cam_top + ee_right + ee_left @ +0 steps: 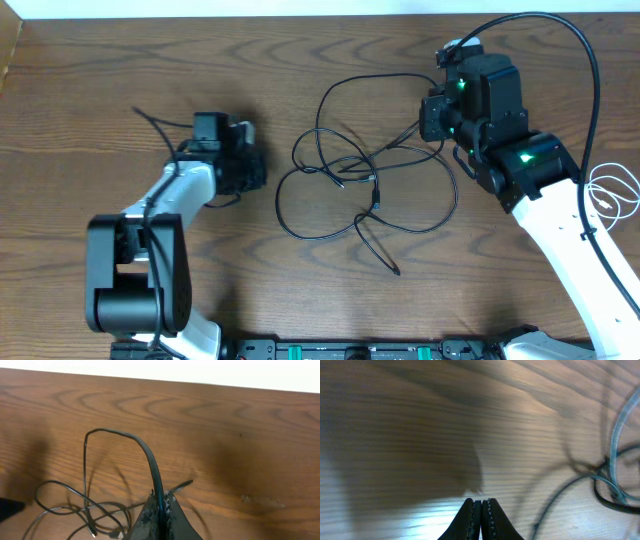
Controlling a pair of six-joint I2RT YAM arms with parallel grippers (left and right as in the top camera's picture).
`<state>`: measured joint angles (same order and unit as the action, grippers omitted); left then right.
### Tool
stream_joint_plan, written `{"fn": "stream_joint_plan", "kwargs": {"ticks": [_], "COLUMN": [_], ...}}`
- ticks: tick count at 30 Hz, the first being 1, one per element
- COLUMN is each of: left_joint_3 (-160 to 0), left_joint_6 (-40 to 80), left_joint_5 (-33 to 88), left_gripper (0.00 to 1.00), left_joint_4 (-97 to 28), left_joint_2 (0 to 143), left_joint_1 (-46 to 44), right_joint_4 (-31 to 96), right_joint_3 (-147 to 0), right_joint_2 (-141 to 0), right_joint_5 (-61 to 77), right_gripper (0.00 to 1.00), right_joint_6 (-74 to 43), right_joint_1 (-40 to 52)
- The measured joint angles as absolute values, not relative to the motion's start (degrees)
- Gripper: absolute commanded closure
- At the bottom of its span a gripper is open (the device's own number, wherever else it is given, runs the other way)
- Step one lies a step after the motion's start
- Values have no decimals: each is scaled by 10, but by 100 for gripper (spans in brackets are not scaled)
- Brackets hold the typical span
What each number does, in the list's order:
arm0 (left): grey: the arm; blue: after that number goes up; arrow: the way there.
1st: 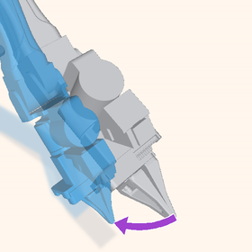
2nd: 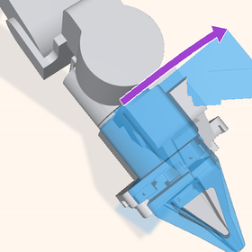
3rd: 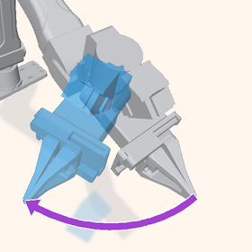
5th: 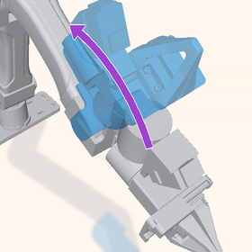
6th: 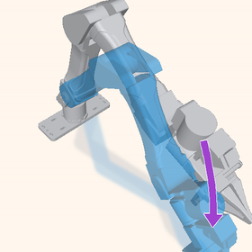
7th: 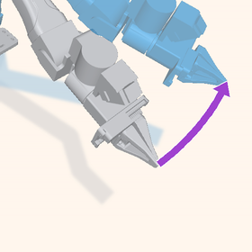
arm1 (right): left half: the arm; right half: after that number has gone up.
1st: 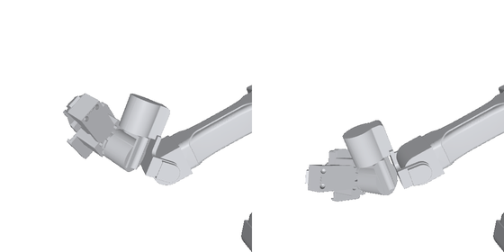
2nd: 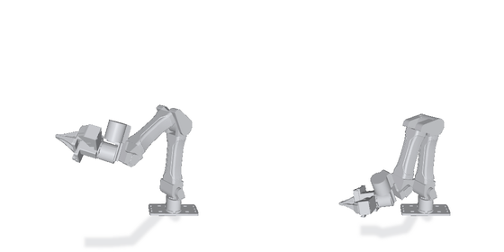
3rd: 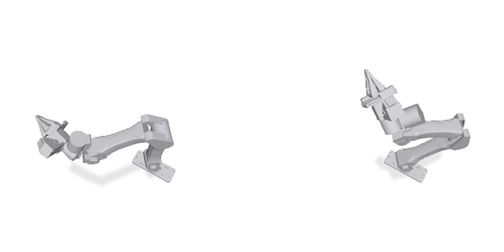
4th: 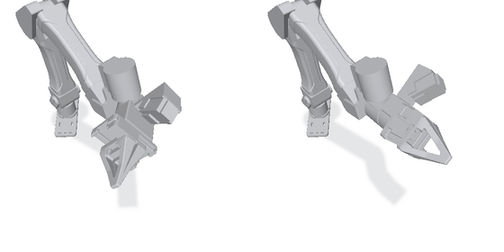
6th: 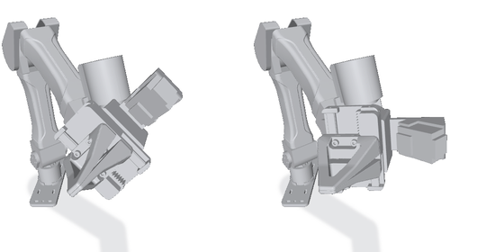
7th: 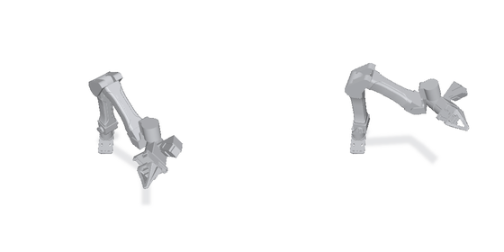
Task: Untangle cables
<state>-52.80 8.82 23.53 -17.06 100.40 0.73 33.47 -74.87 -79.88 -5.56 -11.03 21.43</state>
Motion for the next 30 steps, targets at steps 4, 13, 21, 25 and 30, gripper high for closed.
{"fn": "stream_joint_plan", "kwargs": {"ticks": [4,13,21,25,30], "left_joint_3": [-528,-528,-528,-528,-528], "left_joint_6": [100,-10,-70,-49,-18], "left_joint_5": [271,440,480,419,337], "left_gripper": [68,27,11,12,18], "left_joint_4": [-176,-168,-142,-132,-130], "left_joint_2": [1004,1004,1004,1004,1004], "left_joint_1": [46,36,-24,-44,-63], "right_joint_4": [340,349,349,349,349], "right_joint_3": [-749,-749,-749,-749,-749], "right_joint_2": [-801,-826,-868,-875,-876], "right_joint_5": [-61,-63,-51,-16,32], "right_gripper": [99,99,99,99,99], "right_joint_6": [-110,-112,-116,-116,-116], "right_joint_1": [214,214,214,214,215]}}
